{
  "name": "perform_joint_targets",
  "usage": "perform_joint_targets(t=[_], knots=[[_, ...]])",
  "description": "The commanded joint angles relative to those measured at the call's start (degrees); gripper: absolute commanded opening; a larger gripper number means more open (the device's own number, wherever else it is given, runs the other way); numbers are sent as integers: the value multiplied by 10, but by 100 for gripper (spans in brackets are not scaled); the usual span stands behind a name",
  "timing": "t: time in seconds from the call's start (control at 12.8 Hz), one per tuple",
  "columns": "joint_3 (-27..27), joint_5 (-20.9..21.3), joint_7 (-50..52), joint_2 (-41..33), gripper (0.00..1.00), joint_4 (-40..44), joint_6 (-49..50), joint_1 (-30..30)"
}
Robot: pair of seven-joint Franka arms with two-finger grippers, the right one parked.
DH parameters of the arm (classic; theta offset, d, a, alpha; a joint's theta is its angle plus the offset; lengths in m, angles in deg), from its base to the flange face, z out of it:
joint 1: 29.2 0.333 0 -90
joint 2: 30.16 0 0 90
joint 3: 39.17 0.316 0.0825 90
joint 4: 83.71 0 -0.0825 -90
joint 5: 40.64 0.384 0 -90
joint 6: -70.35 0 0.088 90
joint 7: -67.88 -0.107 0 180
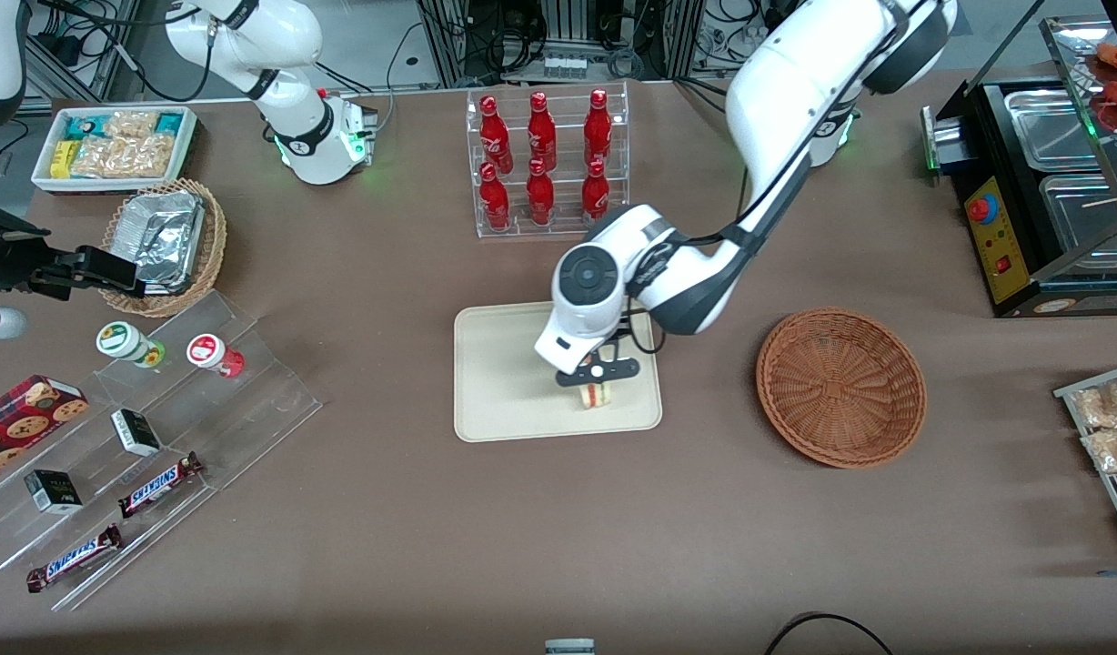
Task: Place sandwich from basket to tray
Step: 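Carry the held sandwich with the left gripper over the cream tray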
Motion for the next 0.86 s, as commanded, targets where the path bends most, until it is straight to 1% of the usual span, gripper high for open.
perform_joint_targets(t=[0.0,0.24,0.55,0.71,0.78], knots=[[4,13,12,39,0,59,22,-25],[5,14,29,62,0,86,22,-42],[7,16,40,67,0,89,21,-48],[11,45,68,74,0,89,19,-53],[11,47,81,76,0,88,18,-53]])
